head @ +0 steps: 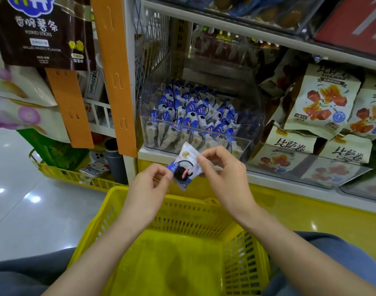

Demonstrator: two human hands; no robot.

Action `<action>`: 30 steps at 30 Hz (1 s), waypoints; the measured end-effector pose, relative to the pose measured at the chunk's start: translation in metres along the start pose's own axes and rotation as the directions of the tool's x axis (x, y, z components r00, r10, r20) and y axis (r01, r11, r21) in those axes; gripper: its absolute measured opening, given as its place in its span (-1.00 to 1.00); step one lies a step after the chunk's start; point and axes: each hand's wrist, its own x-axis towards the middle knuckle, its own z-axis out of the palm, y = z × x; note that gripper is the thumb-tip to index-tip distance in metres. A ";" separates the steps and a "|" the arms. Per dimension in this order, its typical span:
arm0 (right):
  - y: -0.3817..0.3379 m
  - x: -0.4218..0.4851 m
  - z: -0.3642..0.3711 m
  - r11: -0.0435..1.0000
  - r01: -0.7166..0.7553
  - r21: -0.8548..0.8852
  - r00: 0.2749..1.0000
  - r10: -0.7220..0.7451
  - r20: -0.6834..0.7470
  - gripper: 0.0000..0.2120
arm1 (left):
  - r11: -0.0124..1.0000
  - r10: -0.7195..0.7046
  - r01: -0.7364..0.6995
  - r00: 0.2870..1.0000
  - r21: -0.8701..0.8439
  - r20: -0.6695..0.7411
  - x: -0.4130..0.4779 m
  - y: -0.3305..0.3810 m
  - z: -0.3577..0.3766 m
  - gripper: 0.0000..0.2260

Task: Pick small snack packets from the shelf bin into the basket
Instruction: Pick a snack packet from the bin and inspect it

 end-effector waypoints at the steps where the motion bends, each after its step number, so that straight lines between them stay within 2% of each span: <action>1: 0.000 0.000 0.000 0.999 -0.022 0.045 1.000 0.022 -0.002 -0.88 | 0.995 -0.063 0.066 0.997 -0.076 0.033 0.001 0.001 0.000 -0.81; 3: -0.002 -0.001 0.001 0.999 0.022 0.034 0.999 -0.023 0.042 -0.92 | 0.932 -0.219 0.241 0.969 -0.270 0.112 0.002 0.006 0.000 -0.74; 5: -0.001 -0.005 0.003 0.989 0.147 -0.035 0.983 -0.142 0.115 -0.98 | 0.844 -0.306 0.359 0.932 -0.399 0.192 0.004 0.008 -0.003 -0.66; 8: 0.001 -0.009 0.005 0.917 0.354 -0.185 0.919 -0.304 0.250 -0.95 | 0.798 -0.278 0.369 0.927 -0.476 0.253 0.003 0.007 -0.007 -0.65; 11: 0.003 -0.011 0.007 0.830 0.471 -0.298 0.862 -0.360 0.358 -0.90 | 0.818 -0.230 0.283 0.959 -0.500 0.166 0.002 0.006 -0.006 -0.80; 13: 0.001 -0.013 0.010 0.898 0.362 -0.250 0.901 -0.268 0.341 -0.87 | 0.850 -0.218 0.240 0.971 -0.468 0.101 0.002 0.007 -0.006 -0.84; 15: -0.003 -0.013 0.012 0.988 0.110 -0.113 0.963 -0.078 0.257 -0.82 | 0.865 -0.220 0.232 0.972 -0.444 0.080 0.002 0.008 -0.005 -0.82; 16: -0.004 -0.011 0.012 0.999 -0.025 -0.045 0.973 0.035 0.226 -0.79 | 0.864 -0.215 0.232 0.972 -0.447 0.089 0.001 0.008 -0.005 -0.80; 18: -0.006 -0.007 0.012 0.955 -0.271 0.119 0.936 0.232 0.265 -0.76 | 0.860 -0.191 0.237 0.971 -0.451 0.145 0.000 0.009 -0.003 -0.79; 20: -0.007 -0.004 0.010 0.840 -0.457 0.294 0.858 0.328 0.396 -0.80 | 0.871 -0.164 0.234 0.968 -0.433 0.193 -0.001 0.010 -0.001 -0.81; 22: -0.009 -0.004 0.010 0.753 -0.545 0.369 0.809 0.355 0.469 -0.80 | 0.913 -0.114 0.158 0.984 -0.375 0.135 0.000 0.008 0.001 -0.84; 25: -0.008 -0.004 0.011 0.702 -0.583 0.410 0.795 0.387 0.468 -0.76 | 0.987 0.051 -0.053 0.999 -0.151 -0.016 -0.002 0.004 0.003 -0.82; 27: -0.007 -0.005 0.012 0.682 -0.601 0.418 0.789 0.421 0.448 -0.76 | 0.989 0.134 -0.134 0.991 -0.058 -0.005 -0.005 0.001 0.004 -0.76; 30: -0.006 -0.006 0.014 0.667 -0.610 0.428 0.786 0.440 0.435 -0.85 | 0.987 0.162 -0.162 0.986 0.002 0.051 -0.008 -0.002 0.007 -0.64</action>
